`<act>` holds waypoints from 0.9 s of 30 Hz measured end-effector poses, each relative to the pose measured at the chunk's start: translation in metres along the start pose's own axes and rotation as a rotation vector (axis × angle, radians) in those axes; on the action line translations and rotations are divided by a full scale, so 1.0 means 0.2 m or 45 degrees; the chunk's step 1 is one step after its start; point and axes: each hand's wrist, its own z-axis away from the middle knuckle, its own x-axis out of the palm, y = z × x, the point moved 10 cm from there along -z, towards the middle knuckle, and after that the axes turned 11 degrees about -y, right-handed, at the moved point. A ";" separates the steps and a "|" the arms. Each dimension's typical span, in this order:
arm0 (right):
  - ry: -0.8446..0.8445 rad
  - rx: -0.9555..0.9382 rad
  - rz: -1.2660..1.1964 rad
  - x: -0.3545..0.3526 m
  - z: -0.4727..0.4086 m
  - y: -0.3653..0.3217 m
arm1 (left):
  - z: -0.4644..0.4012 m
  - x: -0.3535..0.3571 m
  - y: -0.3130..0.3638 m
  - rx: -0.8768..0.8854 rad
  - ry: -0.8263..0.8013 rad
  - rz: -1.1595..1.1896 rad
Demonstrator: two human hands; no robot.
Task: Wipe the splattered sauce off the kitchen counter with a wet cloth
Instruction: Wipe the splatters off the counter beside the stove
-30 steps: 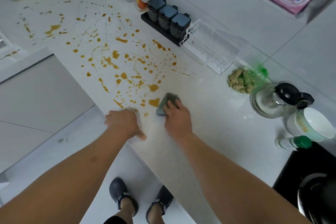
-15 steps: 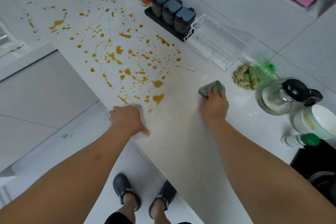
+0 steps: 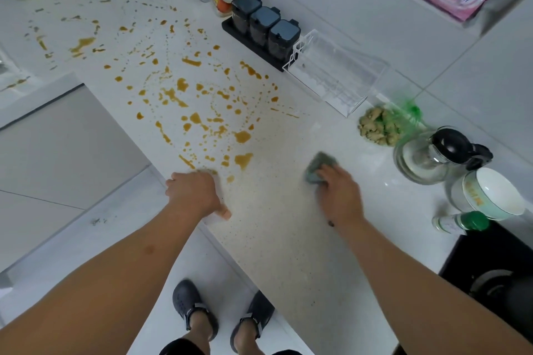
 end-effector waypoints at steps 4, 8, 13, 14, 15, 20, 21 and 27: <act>0.224 0.664 -0.103 -0.14 -0.02 0.35 | 0.00 0.00 0.00 -0.016 -0.012 0.008; 0.164 0.476 -0.057 0.02 -0.01 -0.07 | 0.00 -0.01 -0.01 -0.025 0.003 0.008; -0.418 0.030 -0.096 0.36 0.08 -0.62 | 0.00 -0.01 -0.01 -0.036 -0.008 -0.002; -0.564 0.013 -0.156 0.38 0.08 -0.67 | 0.00 -0.01 -0.01 -0.038 -0.014 0.002; -0.680 0.014 -0.271 0.36 0.08 -0.70 | 0.00 0.00 -0.01 -0.040 -0.018 0.009; -0.610 0.402 -0.592 0.07 -0.11 -0.24 | -0.01 0.00 -0.01 -0.030 -0.007 0.023; -0.493 0.463 -0.489 -0.02 -0.15 -0.08 | -0.01 0.00 -0.01 -0.031 -0.009 0.021; -0.063 0.615 0.107 -0.29 -0.25 0.39 | -0.03 0.01 -0.02 -0.050 -0.034 0.045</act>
